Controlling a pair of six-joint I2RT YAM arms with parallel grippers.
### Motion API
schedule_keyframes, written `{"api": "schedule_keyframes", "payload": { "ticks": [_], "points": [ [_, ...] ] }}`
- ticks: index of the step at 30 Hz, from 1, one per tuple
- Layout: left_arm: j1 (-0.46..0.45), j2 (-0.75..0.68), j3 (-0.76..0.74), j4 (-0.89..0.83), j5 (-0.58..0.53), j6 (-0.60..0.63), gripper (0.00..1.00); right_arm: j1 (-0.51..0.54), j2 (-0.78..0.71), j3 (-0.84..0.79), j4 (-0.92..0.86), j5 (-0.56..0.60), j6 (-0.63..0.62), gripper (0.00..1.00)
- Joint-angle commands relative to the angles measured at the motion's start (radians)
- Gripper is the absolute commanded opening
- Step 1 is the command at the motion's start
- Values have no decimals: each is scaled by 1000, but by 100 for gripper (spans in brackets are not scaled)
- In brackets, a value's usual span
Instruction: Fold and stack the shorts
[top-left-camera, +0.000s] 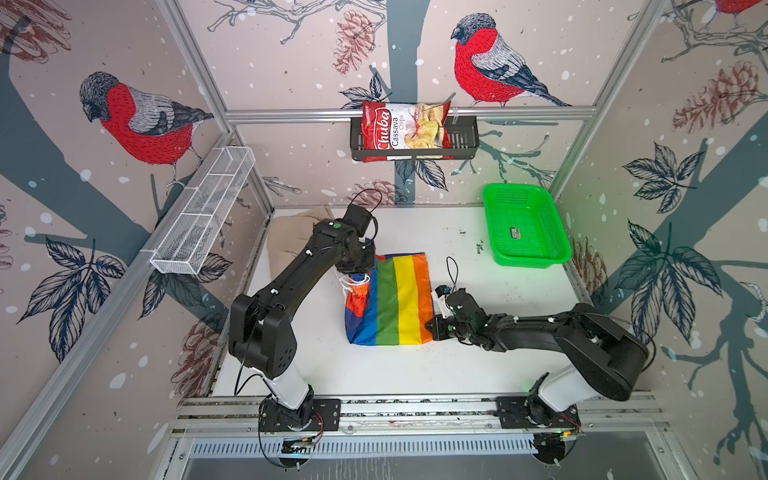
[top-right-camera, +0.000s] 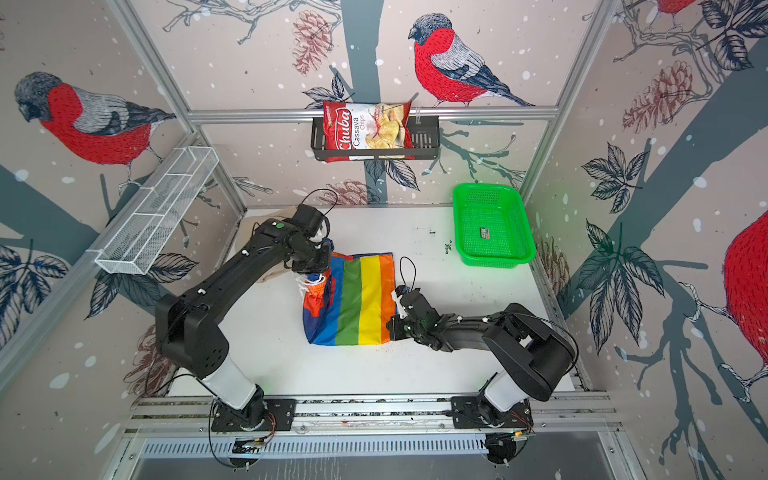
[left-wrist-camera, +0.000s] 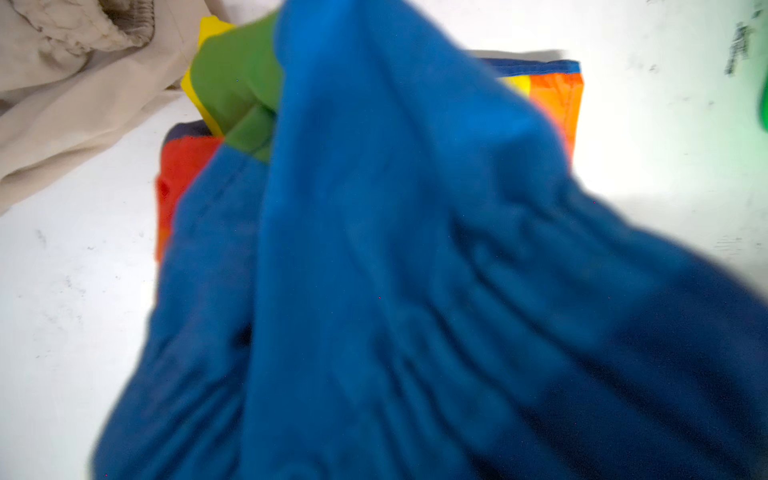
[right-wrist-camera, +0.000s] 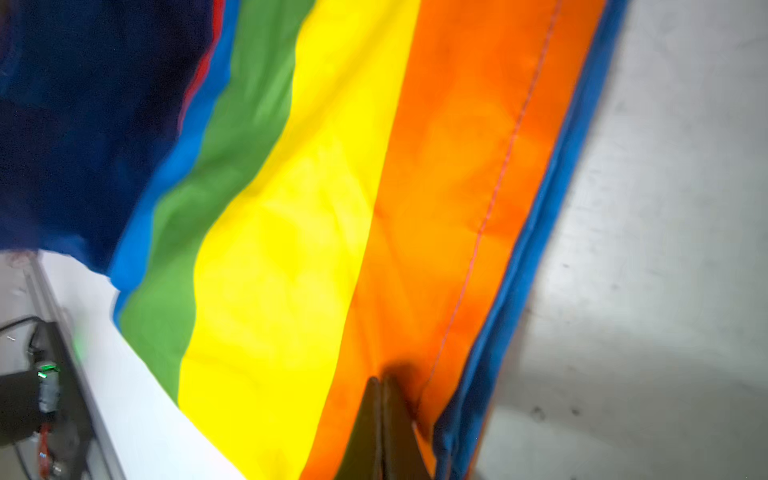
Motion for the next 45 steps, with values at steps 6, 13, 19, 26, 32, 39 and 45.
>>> {"api": "schedule_keyframes", "payload": {
  "ticks": [6, 13, 19, 26, 32, 39, 45],
  "points": [
    [-144, 161, 142, -142, -118, -48, 18, 16, 86, -74, 104, 52, 57, 4],
    [-278, 360, 238, -137, -67, -73, 20, 33, 139, -78, 172, 29, 73, 3],
    [-305, 506, 317, -122, -42, -87, 40, 40, 125, -97, 172, 45, 68, 2],
    [-305, 530, 285, -17, 81, -117, 69, 40, 94, -120, 166, 58, 71, 2],
    [-307, 409, 156, 183, 306, -179, 76, 38, 15, -134, 113, 73, 72, 2],
    [-312, 228, 104, 237, 325, -186, 79, 2, -130, -108, -42, 77, 51, 7],
    [-313, 89, -65, 224, 192, -164, 72, -66, -276, -98, -163, 71, 45, 13]
  ]
}}
